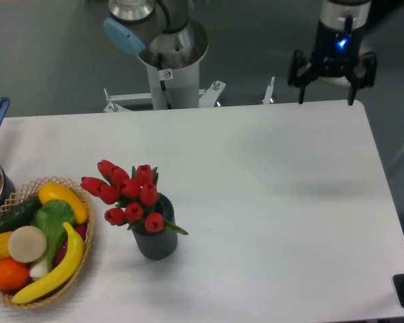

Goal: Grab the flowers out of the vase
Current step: 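Move the open gripper down toward the red tulips in the grey vase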

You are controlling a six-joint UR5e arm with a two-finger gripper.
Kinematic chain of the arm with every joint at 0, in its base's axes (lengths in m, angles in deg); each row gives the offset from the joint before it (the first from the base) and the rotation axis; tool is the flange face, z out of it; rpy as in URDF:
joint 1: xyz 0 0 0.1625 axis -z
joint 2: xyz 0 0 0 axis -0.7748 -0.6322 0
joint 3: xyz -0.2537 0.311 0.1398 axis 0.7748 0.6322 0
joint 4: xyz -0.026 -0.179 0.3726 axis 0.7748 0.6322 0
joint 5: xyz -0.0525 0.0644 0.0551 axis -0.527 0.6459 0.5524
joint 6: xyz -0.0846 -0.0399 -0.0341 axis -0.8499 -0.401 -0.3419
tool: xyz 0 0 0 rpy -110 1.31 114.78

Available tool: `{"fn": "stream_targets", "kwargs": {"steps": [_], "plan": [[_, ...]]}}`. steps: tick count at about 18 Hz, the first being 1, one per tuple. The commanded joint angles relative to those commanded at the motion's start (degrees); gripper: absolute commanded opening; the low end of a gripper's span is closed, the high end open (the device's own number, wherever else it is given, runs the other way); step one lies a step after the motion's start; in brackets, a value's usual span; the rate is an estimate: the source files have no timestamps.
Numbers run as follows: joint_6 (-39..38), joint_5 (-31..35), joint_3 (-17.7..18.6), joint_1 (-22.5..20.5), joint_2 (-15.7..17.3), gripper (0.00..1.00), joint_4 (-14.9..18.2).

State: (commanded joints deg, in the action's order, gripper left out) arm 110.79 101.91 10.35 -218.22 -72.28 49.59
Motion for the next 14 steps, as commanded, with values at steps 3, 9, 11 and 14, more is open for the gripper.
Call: {"fn": "stream_targets", "kwargs": {"steps": [3,9,11,14], "plan": [[-0.09,0.0,0.09,0.09,-0.53,1.0,-0.26],[0.26,-10.79,0.97,1.23,-0.7,1.0,-1.31],[0.35,-12.3,1.75,3.85,-1.14,1.0,-2.8],[2.45,-13.09,4.13,6.58,-2.11,1.0,-7.63]]}}
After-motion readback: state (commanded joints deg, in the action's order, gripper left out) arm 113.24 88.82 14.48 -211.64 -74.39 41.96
